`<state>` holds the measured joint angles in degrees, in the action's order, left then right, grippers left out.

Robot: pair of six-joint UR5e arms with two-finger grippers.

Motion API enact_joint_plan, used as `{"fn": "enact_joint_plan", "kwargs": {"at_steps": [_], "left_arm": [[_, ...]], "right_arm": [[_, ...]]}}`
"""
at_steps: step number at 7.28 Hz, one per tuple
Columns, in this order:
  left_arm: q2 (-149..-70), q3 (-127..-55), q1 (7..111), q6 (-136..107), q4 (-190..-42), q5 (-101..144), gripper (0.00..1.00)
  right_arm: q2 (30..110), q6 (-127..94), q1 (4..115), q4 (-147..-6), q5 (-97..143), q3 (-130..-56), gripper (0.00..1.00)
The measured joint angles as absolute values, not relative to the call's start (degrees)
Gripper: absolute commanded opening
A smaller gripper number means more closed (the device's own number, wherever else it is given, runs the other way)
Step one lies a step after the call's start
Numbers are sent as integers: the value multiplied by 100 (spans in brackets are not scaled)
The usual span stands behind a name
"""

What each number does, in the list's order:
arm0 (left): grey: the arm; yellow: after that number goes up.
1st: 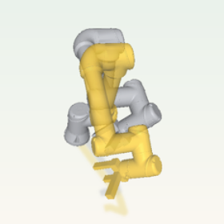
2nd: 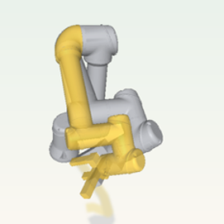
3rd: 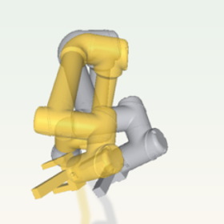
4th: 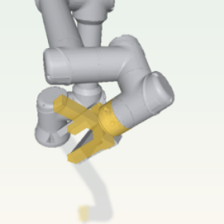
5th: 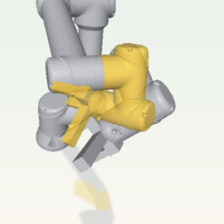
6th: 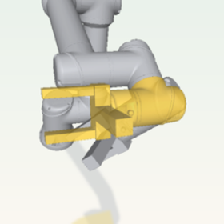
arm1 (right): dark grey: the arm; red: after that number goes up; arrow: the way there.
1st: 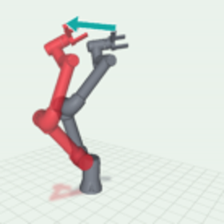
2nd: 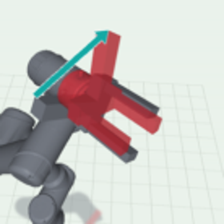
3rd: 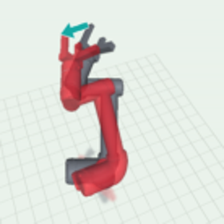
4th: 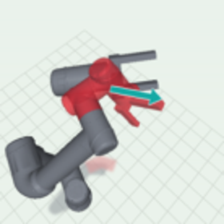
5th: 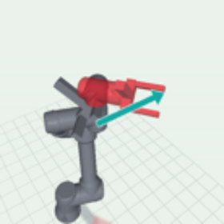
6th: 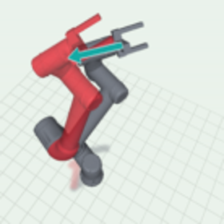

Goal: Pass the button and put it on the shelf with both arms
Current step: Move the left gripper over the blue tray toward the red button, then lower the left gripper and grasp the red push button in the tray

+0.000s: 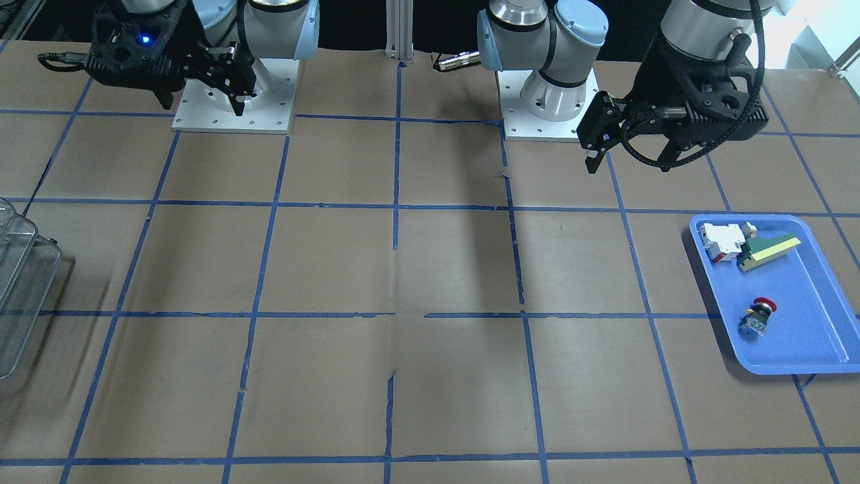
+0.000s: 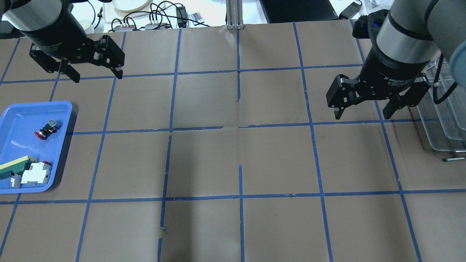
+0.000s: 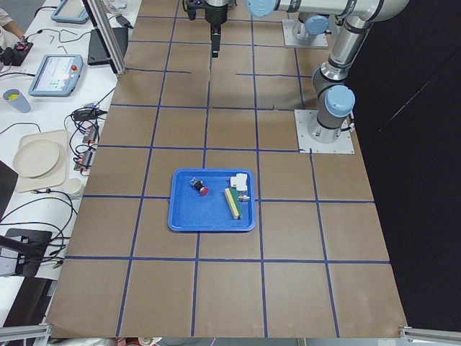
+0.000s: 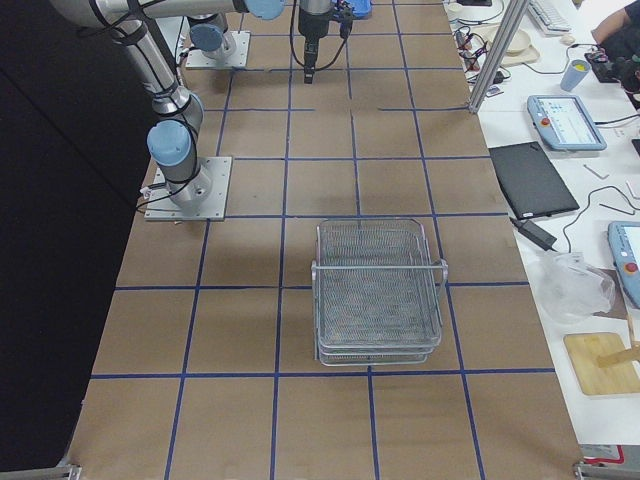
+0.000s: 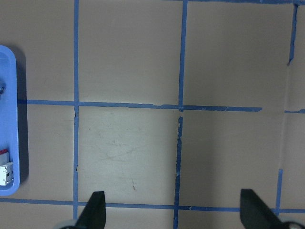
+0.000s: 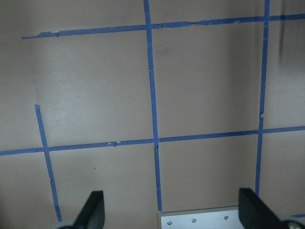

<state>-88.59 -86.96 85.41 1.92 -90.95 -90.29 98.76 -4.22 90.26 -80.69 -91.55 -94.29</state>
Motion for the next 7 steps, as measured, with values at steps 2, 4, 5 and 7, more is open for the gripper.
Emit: {"fn": "enact_joint_plan", "kwargs": {"at_steps": [2,4,5,7], "left_arm": [[-8843,-8814,8394,806,-9079,-9035,99],[-8951,-8905,7597,2055,-8984,-8949,99],[-9178,-8885,7087,2721,-8834,-8779,99],[-9914,-8826,5957,4275,-8468,-8374,99]], "right_arm": [[9894,-467,9026,-8130,-9131,-9427,100],[9881,-483,9026,-8164,-9182,-9426,100],[9875,-481,9025,-8171,-9184,-9426,100],[9867,-490,9019,-8271,-9177,-9423,100]]}}
